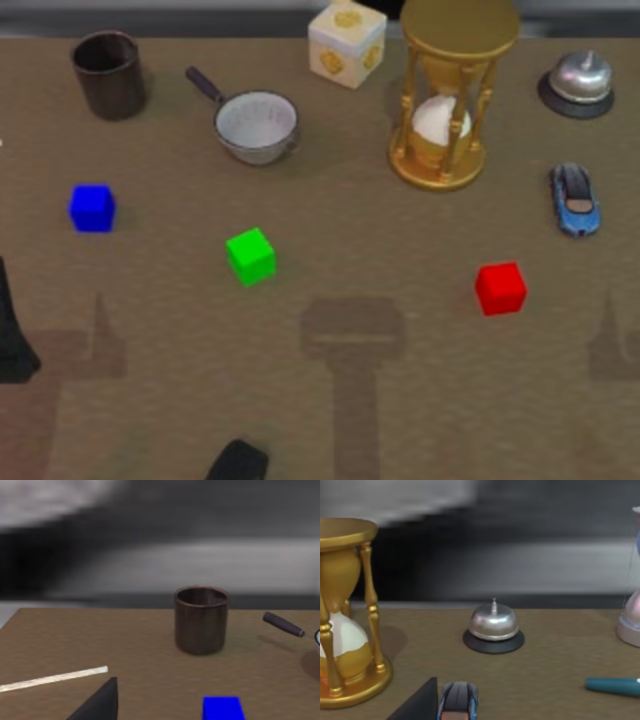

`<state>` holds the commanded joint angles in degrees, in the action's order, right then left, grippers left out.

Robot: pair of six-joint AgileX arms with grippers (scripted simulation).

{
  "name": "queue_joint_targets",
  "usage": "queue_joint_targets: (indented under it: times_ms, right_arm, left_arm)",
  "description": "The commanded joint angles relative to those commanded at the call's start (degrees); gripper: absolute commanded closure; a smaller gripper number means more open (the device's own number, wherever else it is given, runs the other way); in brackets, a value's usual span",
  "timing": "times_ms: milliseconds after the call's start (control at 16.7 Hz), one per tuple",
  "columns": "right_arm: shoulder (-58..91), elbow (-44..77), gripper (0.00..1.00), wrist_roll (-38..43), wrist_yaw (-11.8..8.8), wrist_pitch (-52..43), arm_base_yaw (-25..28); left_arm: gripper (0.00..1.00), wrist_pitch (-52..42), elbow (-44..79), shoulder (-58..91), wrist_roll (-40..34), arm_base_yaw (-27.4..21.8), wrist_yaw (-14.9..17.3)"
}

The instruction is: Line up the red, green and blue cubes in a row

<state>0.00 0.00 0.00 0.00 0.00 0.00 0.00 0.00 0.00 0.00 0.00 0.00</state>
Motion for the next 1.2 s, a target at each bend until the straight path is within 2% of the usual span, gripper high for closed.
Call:
queue_joint_targets:
  times_ms: [240,480,720,1200]
  right_arm:
    - [1.7,1.7,0.00,0.3,-0.1,-1.2,0.5]
    - [12.6,12.0,0.00,2.1,-0.1,-8.3,3.3]
    - [32.8,28.0,0.00,4.7,0.0,-19.6,7.4]
    - [83.4,62.4,0.00,10.3,0.2,-46.1,16.8]
  left_arm:
    - [0.00,0.0,0.0,0.0,0.0,0.0,0.0]
    - [0.00,0.0,0.0,0.0,0.0,0.0,0.0]
    - [0.00,0.0,0.0,0.0,0.0,0.0,0.0]
    - [0.00,0.0,0.0,0.0,0.0,0.0,0.0]
